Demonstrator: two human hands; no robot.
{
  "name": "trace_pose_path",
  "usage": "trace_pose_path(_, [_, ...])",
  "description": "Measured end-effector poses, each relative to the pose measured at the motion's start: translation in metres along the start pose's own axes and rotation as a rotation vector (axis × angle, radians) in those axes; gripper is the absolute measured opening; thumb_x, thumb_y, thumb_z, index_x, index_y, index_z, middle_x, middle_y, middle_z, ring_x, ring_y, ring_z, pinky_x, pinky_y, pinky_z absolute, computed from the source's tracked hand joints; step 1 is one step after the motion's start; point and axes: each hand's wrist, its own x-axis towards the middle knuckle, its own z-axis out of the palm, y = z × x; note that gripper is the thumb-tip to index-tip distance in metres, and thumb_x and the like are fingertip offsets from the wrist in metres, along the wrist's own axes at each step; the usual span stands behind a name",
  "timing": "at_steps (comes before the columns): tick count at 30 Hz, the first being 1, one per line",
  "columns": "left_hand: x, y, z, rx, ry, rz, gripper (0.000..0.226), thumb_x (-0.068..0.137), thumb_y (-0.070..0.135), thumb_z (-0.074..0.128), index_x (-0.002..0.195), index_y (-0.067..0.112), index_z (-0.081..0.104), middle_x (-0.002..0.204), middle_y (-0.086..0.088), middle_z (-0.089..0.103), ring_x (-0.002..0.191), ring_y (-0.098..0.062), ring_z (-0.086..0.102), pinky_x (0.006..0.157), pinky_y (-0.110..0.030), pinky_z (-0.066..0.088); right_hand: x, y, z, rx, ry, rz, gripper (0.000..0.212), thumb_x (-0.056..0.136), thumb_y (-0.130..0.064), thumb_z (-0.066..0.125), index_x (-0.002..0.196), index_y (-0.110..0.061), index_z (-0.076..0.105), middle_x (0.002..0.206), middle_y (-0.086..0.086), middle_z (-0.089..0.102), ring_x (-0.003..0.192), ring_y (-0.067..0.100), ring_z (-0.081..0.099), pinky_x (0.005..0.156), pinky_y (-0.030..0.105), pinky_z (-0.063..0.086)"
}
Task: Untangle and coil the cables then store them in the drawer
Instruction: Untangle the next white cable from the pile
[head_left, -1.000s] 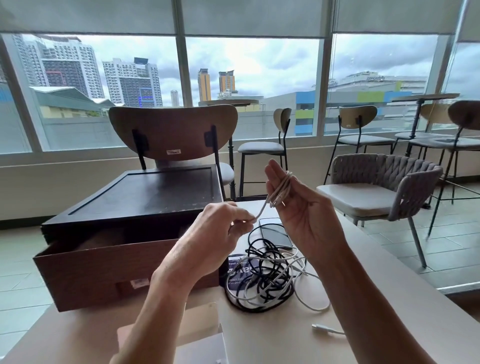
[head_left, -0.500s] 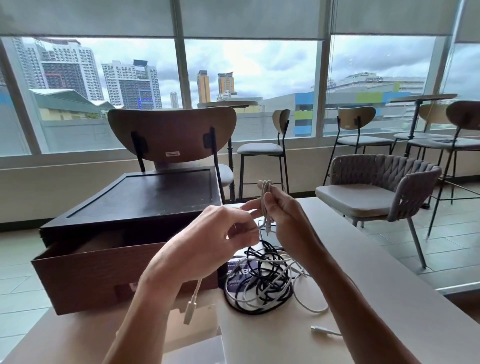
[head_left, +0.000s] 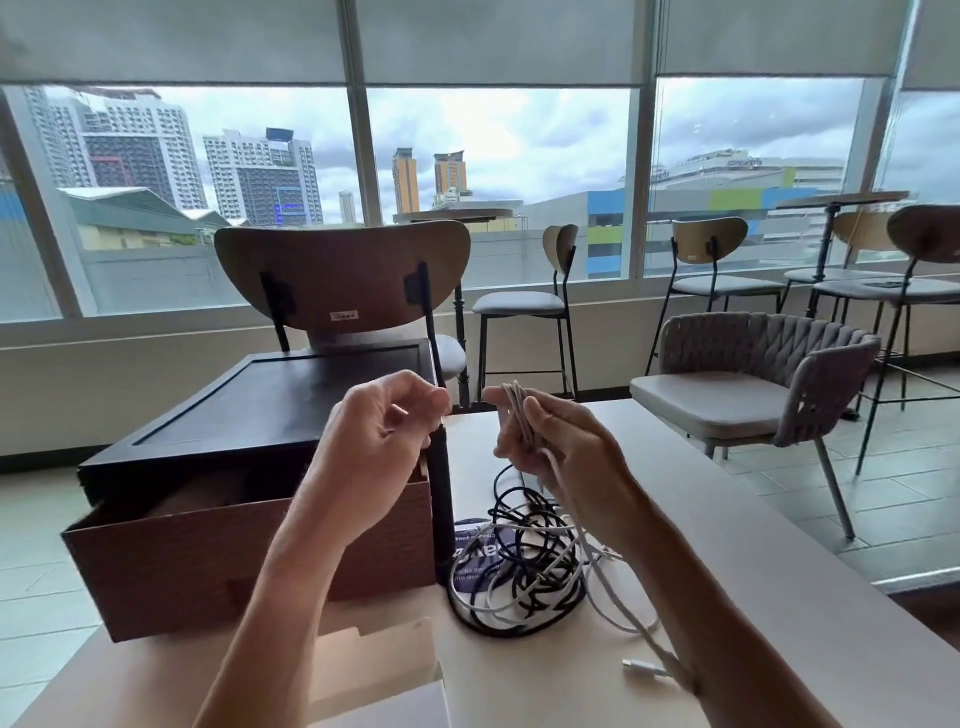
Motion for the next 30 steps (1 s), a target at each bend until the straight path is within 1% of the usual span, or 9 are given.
trace_pose_path(3, [0.0,-0.001,0.006,-0.229,0.01,-0.123,0.015,0.098,0.026,0.058,0.104,0.027,0.072,0.096,0.005,0.075,0.093,-0.013,0.071,0.077,-0.027,0.057,-0.001,-0.001,0.001,0.111,-0.084,0.04,0.037,0.105,-0.01,0.03,0.118,-0.001,0.064,0.064,0.0,0.055,0.061,0.012,0.05,0.078,0.027,0.048])
trace_pose_path(6, [-0.003,0.0,0.015,-0.467,-0.159,-0.238,0.028,0.096,0.025,0.054,0.12,0.02,0.068,0.111,0.003,0.075,0.108,-0.01,0.069,0.084,-0.024,0.056,-0.002,-0.005,0.005,0.226,-0.162,0.062,0.037,0.104,-0.013,0.034,0.115,0.002,0.066,0.065,0.005,0.052,0.055,0.012,0.045,0.076,0.028,0.051])
trace_pose_path(8, [-0.003,0.001,0.018,-0.578,-0.189,-0.288,0.027,0.099,0.02,0.052,0.117,0.016,0.071,0.112,-0.002,0.075,0.11,-0.011,0.068,0.087,-0.025,0.053,-0.003,-0.006,0.006,0.333,-0.167,0.078,0.035,0.102,-0.014,0.037,0.11,0.004,0.067,0.064,0.006,0.053,0.054,0.011,0.05,0.071,0.025,0.055])
trace_pose_path(11, [-0.002,0.0,0.019,-0.694,-0.196,-0.361,0.025,0.098,0.019,0.053,0.109,0.015,0.075,0.106,-0.004,0.076,0.1,-0.01,0.07,0.085,-0.025,0.052,-0.003,-0.008,0.004,0.431,-0.204,0.067,0.03,0.103,-0.013,0.034,0.108,0.006,0.057,0.059,0.006,0.051,0.049,0.011,0.047,0.067,0.025,0.053])
trace_pose_path(16, [-0.001,-0.003,0.025,-0.784,-0.243,-0.324,0.032,0.095,0.024,0.055,0.116,0.007,0.072,0.1,-0.009,0.073,0.086,-0.011,0.068,0.07,-0.02,0.051,-0.001,-0.001,0.004,0.441,-0.312,0.083,0.029,0.105,-0.016,0.033,0.106,0.002,0.055,0.059,0.003,0.048,0.048,0.012,0.032,0.07,0.029,0.042])
trace_pose_path(19, [0.0,-0.003,0.027,-0.825,-0.165,-0.325,0.034,0.095,0.02,0.058,0.114,-0.006,0.067,0.085,-0.01,0.064,0.069,-0.008,0.059,0.057,-0.014,0.048,-0.001,0.002,0.005,0.393,-0.28,0.113,0.03,0.104,-0.017,0.036,0.101,0.002,0.059,0.06,0.005,0.048,0.05,0.015,0.022,0.074,0.032,0.046])
trace_pose_path(21, [0.0,-0.005,0.029,-0.832,-0.121,-0.346,0.033,0.095,0.017,0.058,0.112,-0.011,0.063,0.078,-0.007,0.059,0.064,-0.008,0.054,0.059,-0.016,0.047,0.001,0.003,0.005,0.323,-0.221,0.128,0.029,0.105,-0.018,0.038,0.101,0.002,0.059,0.06,0.005,0.051,0.048,0.012,0.029,0.074,0.032,0.04])
trace_pose_path(25, [0.0,0.0,0.033,-0.799,-0.098,-0.361,0.025,0.093,0.023,0.058,0.103,0.001,0.064,0.072,-0.002,0.051,0.06,-0.006,0.048,0.066,-0.022,0.041,0.001,0.003,0.005,0.228,-0.135,0.151,0.02,0.104,-0.016,0.041,0.1,-0.004,0.056,0.062,0.004,0.052,0.051,0.009,0.035,0.055,0.019,0.031])
trace_pose_path(30, [-0.003,0.008,0.041,-0.494,-0.067,-0.281,0.03,0.092,0.041,0.057,0.085,0.015,0.071,0.055,0.008,0.047,0.052,-0.003,0.04,0.055,-0.011,0.038,0.0,-0.001,0.006,0.277,-0.126,0.195,0.004,0.104,-0.012,0.04,0.105,-0.01,0.043,0.062,0.005,0.051,0.046,0.008,0.036,0.047,0.018,0.032])
